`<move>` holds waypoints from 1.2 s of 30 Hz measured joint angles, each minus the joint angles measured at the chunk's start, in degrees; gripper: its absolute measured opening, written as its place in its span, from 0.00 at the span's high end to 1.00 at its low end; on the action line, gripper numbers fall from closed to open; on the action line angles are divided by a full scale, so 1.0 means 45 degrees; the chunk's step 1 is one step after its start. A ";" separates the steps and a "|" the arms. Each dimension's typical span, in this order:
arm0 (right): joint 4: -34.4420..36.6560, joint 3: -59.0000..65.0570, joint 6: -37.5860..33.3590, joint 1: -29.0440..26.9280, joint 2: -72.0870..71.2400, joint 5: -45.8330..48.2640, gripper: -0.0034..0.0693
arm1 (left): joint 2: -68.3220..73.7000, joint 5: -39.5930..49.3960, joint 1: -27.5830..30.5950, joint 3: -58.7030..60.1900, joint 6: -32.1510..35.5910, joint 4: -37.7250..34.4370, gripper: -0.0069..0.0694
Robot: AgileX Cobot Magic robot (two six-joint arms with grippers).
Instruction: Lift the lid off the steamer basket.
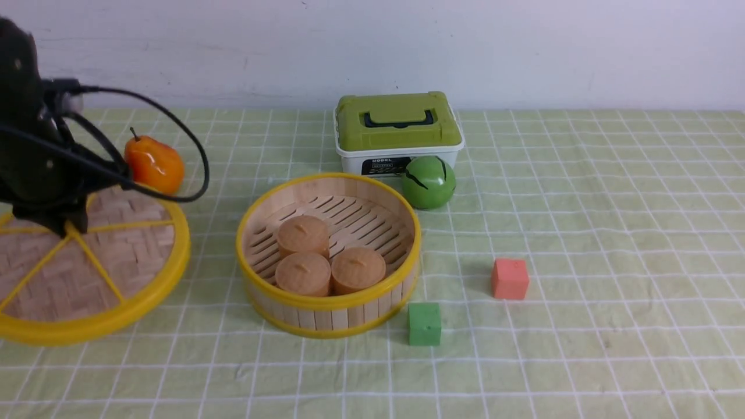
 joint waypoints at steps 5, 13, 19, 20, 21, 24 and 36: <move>0.0000 0.0000 0.0000 0.0000 0.0000 0.0000 0.62 | 0.1440 -0.1364 0.0000 0.0104 -0.0173 -0.0266 0.77; 0.0000 0.0000 0.0000 0.0000 0.0000 0.0000 0.62 | 0.1766 -0.1892 0.0000 0.0080 -0.0183 -0.0899 0.62; 0.0000 0.0000 0.0000 0.0000 0.0000 0.0000 0.62 | 0.0701 -0.2093 0.0000 0.0146 -0.0038 -0.1398 0.41; 0.0000 0.0000 0.0000 0.0000 0.0000 0.0000 0.62 | 0.0007 -0.2093 0.0000 0.0146 0.0077 -0.1409 0.40; 0.0000 0.0000 0.0000 0.0000 0.0000 0.0000 0.62 | -0.0587 -0.2093 0.0000 0.0146 0.0170 -0.1409 0.40; 0.0000 0.0000 0.0000 0.0000 0.0000 0.0000 0.62 | -0.2548 -0.1926 0.0000 0.0146 0.0402 -0.1675 0.45; 0.0000 0.0000 0.0000 0.0000 0.0000 0.0000 0.62 | -1.1872 -0.4119 0.0000 0.4433 0.2441 -0.4024 0.93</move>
